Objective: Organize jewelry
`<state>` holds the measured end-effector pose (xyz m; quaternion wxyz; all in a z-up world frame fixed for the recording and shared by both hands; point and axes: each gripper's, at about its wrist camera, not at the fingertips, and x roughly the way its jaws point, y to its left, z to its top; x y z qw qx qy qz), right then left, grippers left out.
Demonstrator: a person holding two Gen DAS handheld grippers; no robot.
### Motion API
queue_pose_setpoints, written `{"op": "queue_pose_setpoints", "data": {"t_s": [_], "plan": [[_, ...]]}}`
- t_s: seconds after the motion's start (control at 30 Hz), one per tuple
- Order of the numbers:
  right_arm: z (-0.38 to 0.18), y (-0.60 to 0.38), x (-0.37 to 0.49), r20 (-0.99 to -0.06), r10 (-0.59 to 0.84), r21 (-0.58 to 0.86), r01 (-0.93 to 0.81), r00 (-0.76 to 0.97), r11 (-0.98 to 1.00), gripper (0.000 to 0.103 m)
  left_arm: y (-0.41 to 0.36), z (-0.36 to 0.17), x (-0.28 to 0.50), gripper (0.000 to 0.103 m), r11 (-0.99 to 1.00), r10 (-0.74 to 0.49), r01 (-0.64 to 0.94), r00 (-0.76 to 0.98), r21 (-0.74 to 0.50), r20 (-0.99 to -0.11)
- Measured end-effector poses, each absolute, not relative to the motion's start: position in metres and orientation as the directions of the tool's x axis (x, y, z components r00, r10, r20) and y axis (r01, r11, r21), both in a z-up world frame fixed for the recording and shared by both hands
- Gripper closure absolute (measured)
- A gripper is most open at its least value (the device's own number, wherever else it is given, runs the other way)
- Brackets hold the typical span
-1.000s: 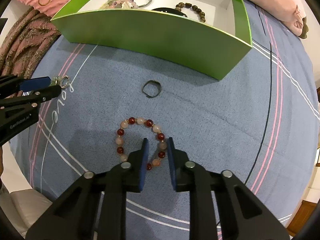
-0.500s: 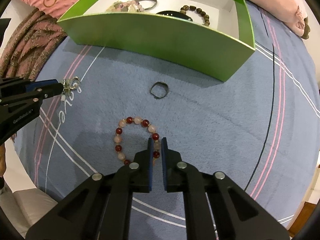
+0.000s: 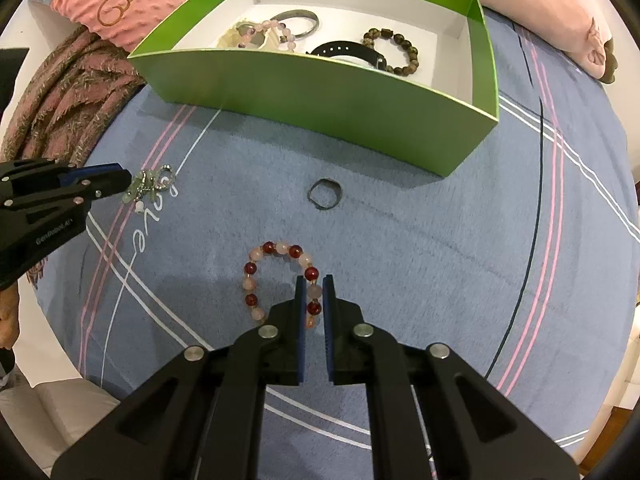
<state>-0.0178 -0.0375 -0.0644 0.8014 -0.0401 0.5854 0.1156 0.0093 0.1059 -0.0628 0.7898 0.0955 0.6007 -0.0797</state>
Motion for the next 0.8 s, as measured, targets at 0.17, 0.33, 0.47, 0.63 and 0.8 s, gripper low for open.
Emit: {"op": "queue_pose_setpoints", "data": {"t_s": [0.17,0.33,0.47,0.63,0.8], "plan": [[-0.068,-0.038,-0.017,-0.949,0.139,0.075,-0.228,0.283,0.971,0.096,0.107,-0.061,0.0,0.047,0.969,-0.022,0.243,0.275,0.047,-0.961],[-0.069,-0.038,-0.016,-0.95,0.144,0.081,-0.227,0.278,0.97,0.096,0.11,-0.062,0.0,0.041,0.968,-0.05,0.25,0.283,0.024,-0.958],[-0.069,-0.039,-0.016,-0.95,0.146,0.084,-0.224,0.275,0.971,0.096,0.108,-0.068,0.0,0.042,0.963,-0.046,0.267,0.261,0.026,-0.964],[-0.071,-0.04,-0.015,-0.95,0.155,0.096,-0.221,0.27,0.971,0.096,0.108,-0.08,0.0,0.061,0.964,-0.044,0.267,0.222,0.017,-0.974],[-0.07,-0.041,-0.015,-0.949,0.162,0.101,-0.224,0.271,0.969,0.096,0.112,-0.079,0.003,0.08,0.967,-0.059,0.256,0.221,0.0,-0.974]]}}
